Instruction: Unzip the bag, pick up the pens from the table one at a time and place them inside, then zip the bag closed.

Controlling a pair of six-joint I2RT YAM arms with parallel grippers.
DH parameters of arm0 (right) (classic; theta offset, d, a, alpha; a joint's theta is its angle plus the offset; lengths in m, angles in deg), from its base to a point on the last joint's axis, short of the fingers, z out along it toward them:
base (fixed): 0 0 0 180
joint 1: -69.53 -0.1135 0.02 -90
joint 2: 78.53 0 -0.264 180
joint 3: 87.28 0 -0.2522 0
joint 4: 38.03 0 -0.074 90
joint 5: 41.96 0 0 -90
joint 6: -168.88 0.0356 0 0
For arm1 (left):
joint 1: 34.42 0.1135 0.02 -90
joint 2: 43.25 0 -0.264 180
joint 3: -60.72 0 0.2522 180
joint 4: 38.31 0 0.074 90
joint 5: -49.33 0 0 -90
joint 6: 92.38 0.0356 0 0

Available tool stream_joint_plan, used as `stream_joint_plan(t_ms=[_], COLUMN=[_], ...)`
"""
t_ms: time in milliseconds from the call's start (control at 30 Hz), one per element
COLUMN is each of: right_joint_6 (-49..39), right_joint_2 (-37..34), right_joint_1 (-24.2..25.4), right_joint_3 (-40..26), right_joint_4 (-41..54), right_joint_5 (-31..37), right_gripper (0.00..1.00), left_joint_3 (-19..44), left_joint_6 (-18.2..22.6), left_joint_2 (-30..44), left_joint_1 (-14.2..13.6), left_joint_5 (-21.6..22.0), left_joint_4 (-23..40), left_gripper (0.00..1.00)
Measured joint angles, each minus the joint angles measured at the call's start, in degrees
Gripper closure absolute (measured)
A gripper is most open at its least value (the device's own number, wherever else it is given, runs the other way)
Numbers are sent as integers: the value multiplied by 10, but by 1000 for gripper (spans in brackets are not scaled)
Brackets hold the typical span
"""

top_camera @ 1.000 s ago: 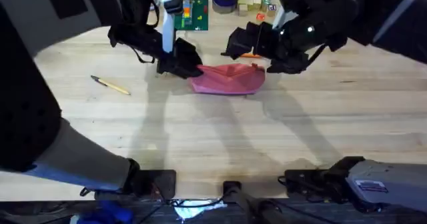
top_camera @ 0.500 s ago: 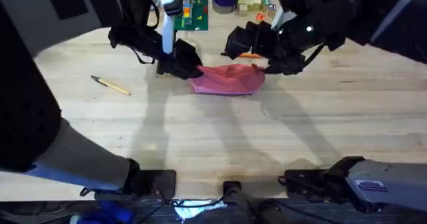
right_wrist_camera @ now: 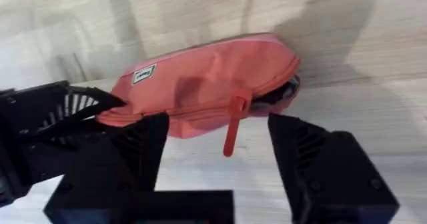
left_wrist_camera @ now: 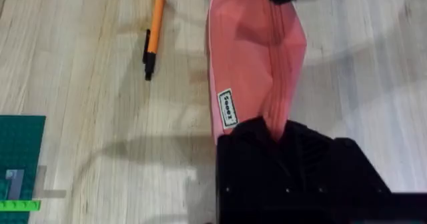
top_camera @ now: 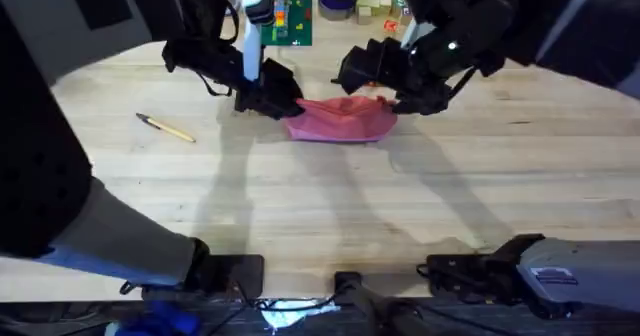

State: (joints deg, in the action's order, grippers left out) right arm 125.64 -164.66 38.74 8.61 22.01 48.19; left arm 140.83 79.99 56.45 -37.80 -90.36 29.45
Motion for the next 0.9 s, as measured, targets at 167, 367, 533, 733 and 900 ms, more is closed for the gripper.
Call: stream_joint_plan(t_ms=[167,367,533,733,900], right_joint_6=[0,0,0,0,2], right_joint_2=[-14,-13,-13,-13,-13], right_joint_1=[0,0,0,2,2], right_joint_3=[0,0,0,0,0], right_joint_4=[-1,-2,-1,0,-3], right_joint_5=[0,0,1,3,1], right_gripper=[228,369,568,841,970], left_joint_3=[0,0,0,0,0], left_joint_6=[0,0,0,0,0], left_joint_2=[0,0,0,0,0], left_joint_1=[0,0,0,0,0], left_joint_5=[0,0,1,2,2], left_joint_4=[0,0,0,2,2], left_gripper=[959,960,959,959,960])
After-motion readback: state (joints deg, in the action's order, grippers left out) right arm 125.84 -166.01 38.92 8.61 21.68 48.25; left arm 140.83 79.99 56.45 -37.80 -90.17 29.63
